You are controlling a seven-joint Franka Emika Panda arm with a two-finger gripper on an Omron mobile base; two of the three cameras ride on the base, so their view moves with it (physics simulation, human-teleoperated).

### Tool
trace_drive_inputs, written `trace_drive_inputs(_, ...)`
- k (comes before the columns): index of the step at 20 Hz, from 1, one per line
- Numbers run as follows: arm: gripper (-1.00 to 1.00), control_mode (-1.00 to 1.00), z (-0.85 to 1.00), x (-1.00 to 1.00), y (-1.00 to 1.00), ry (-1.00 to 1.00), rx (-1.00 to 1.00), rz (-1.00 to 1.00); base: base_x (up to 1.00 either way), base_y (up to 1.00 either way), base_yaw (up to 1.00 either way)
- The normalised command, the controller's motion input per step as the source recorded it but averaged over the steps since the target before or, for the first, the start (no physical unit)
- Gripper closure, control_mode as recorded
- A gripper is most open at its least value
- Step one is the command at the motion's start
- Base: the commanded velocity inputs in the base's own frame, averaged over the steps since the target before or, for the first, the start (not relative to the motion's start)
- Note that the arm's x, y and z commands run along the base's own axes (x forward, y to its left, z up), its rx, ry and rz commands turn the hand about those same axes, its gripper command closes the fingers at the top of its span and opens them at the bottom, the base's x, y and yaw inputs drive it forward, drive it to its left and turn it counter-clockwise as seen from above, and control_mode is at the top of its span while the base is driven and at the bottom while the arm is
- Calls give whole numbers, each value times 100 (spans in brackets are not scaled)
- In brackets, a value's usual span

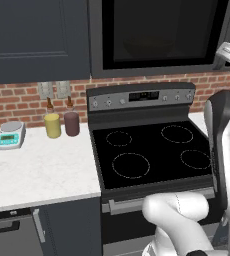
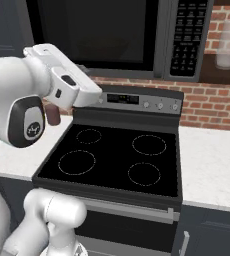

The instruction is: Open the microwave, place the bowl with waffle inside the microwave, then close the microwave door and turn it on.

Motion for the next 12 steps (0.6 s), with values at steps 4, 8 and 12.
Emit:
trace_drive_inputs(4,100,-100,-7,-9,-47,0,-26,7,0,0,0)
trace_drive_inputs(8,100,-100,0,-29,-24,-1,-30,3,0,0,0)
trace_drive_inputs(12,100,-100,0,-4,-18,1,-27,1,0,0,0)
